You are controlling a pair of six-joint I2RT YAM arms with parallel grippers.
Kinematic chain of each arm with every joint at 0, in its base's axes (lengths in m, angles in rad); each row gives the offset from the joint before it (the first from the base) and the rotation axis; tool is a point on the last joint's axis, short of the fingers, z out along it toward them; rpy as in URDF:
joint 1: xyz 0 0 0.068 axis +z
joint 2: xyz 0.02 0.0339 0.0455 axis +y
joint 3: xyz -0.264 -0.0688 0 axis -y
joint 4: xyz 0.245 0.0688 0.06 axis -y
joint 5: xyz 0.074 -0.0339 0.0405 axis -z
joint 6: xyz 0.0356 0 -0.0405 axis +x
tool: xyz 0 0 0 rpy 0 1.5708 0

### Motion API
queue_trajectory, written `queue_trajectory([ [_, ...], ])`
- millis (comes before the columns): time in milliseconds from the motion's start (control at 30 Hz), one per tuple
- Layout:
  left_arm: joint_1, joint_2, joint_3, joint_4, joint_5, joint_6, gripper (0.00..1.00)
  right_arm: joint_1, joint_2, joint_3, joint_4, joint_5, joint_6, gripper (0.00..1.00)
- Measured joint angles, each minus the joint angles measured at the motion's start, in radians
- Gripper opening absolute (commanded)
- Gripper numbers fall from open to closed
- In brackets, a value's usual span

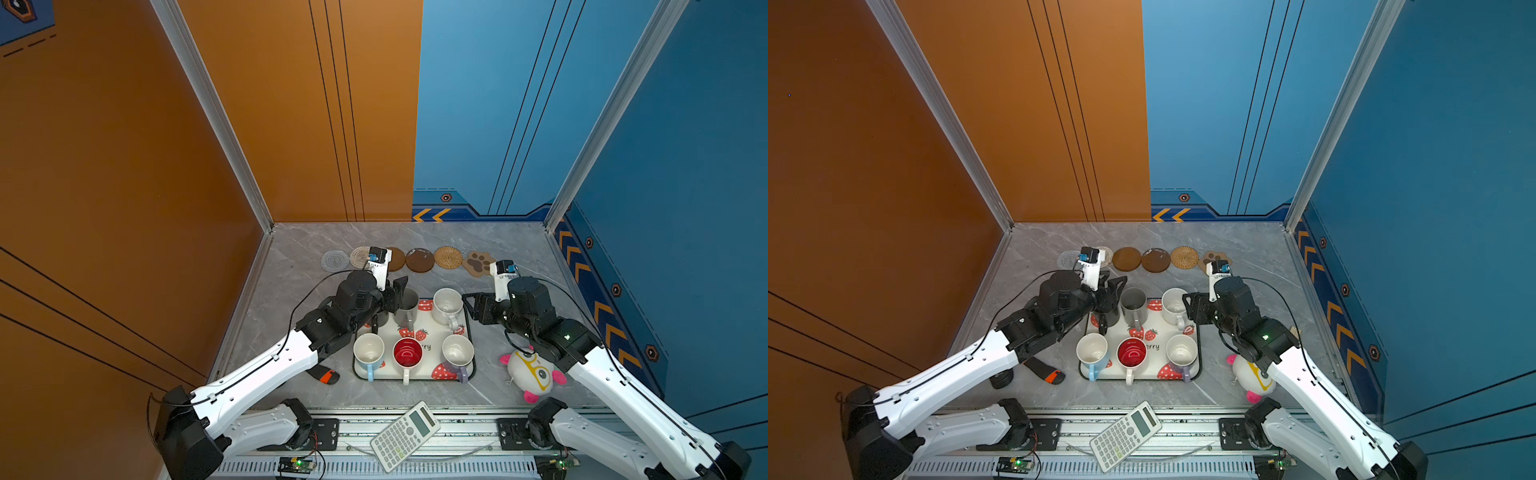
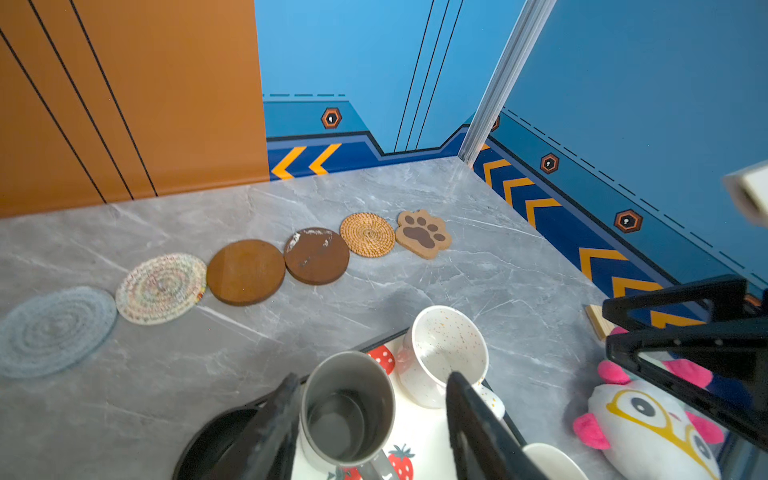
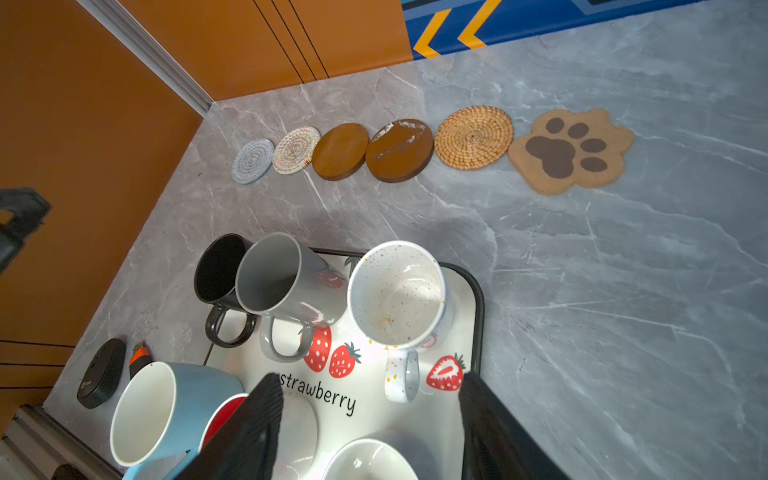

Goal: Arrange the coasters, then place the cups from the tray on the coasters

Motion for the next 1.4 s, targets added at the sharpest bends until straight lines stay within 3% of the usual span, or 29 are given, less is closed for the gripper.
queue_trajectory([
  [267, -0.001, -0.04, -0.041, 0.074, -0.002, 0.048, 0.71, 0.002, 0.075, 0.009, -0.09, 0.017, -0.033, 0.82],
  [367, 0.0, -0.05, -0.068, 0.096, -0.006, 0.059, 0.72, -0.011, 0.11, 0.017, -0.106, 0.018, -0.053, 0.82],
  [700, 0.0, -0.052, -0.078, 0.135, -0.014, 0.074, 0.73, -0.304, 0.305, 0.083, -0.084, -0.097, -0.077, 0.64],
  [833, 0.0, -0.062, -0.082, 0.143, -0.021, 0.078, 0.73, -0.336, 0.476, 0.152, -0.026, -0.119, -0.068, 0.38],
  [967, 0.0, -0.073, -0.094, 0.148, -0.024, 0.085, 0.73, -0.346, 0.669, 0.236, 0.039, -0.117, -0.048, 0.26],
  [1167, 0.0, -0.112, -0.111, 0.147, -0.035, 0.096, 0.74, -0.357, 0.93, 0.404, 0.087, -0.118, -0.039, 0.22],
  [1400, 0.009, -0.166, -0.129, 0.143, -0.066, 0.1, 0.75, -0.359, 1.04, 0.502, 0.09, -0.102, -0.039, 0.22],
])
